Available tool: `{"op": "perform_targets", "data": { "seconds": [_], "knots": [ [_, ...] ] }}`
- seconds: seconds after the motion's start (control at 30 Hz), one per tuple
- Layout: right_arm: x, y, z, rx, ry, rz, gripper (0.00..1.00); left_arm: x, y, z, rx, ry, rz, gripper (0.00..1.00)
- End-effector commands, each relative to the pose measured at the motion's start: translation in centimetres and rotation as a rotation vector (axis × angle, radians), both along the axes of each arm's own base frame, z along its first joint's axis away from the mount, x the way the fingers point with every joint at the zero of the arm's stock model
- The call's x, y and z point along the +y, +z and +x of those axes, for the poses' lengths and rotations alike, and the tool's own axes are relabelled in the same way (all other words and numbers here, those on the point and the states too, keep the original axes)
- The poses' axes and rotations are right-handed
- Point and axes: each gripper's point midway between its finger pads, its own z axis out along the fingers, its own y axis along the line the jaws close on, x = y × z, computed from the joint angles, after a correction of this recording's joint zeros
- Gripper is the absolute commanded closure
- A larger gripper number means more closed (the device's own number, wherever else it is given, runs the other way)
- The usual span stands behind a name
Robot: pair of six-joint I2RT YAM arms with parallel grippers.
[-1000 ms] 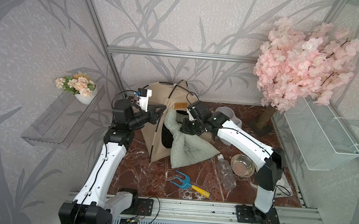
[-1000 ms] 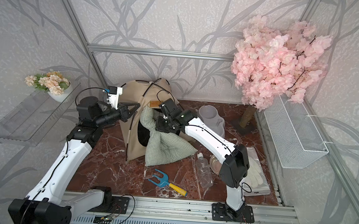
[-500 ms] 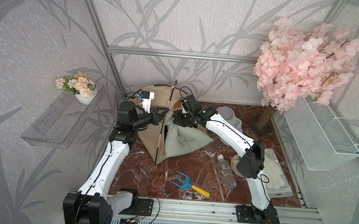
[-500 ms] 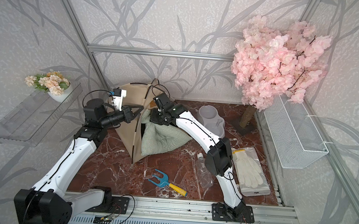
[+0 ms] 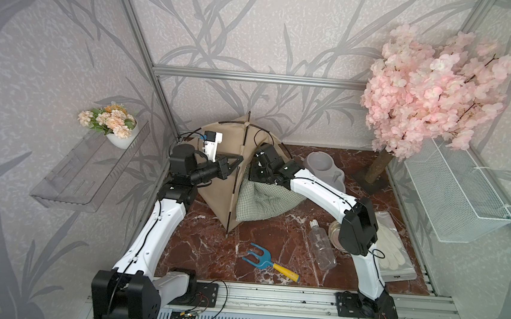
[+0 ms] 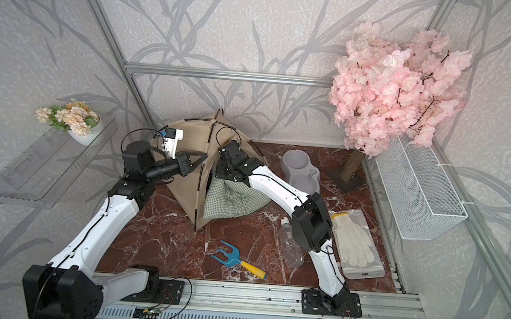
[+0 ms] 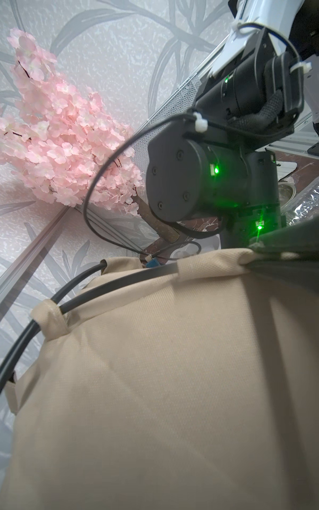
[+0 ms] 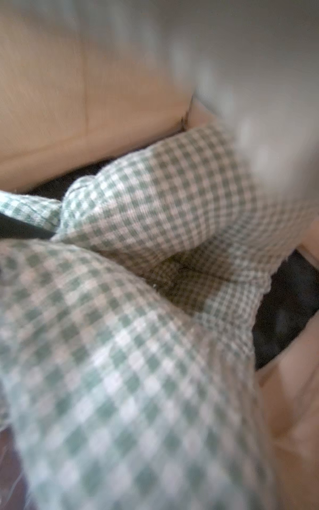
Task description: Place the cushion in the tent.
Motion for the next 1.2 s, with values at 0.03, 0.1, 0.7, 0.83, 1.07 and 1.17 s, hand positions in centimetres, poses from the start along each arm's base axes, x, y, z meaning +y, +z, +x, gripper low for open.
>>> {"op": "perform_targets", "data": {
  "seconds": [0.03, 0.1, 0.7, 0.83, 1.07, 1.17],
  "knots": [
    [2.3, 12.9, 0.2, -0.267, 0.048, 0.346, 0.95, -1.7, 0.3, -2.0, -0.034, -0.116, -0.033, 1.0],
    [1.5, 10.5, 1.4, -0.281, -0.041, 0.324, 0.87, -2.1, 0.4, -2.2, -0.044, -0.133, -0.051, 1.0],
    [-4.6, 5.7, 0.3, -0.348, 0.05, -0.064, 0.13, 4.7, -6.0, 1.2, 0.129, 0.222, 0.199, 1.0],
    [-7.3, 6.7, -0.1, -0.351, 0.059, -0.099, 0.04, 4.7, -5.9, 1.1, 0.117, 0.209, 0.211, 1.0],
    [-15.2, 3.6, -1.0, -0.26, 0.012, -0.208, 0.04, 4.9, -5.6, 0.8, 0.094, 0.201, 0.228, 1.0],
    [-19.5, 0.0, -1.9, -0.152, 0.008, -0.239, 0.04, 5.1, -5.7, 0.7, 0.085, 0.209, 0.236, 1.0]
  ]
}}
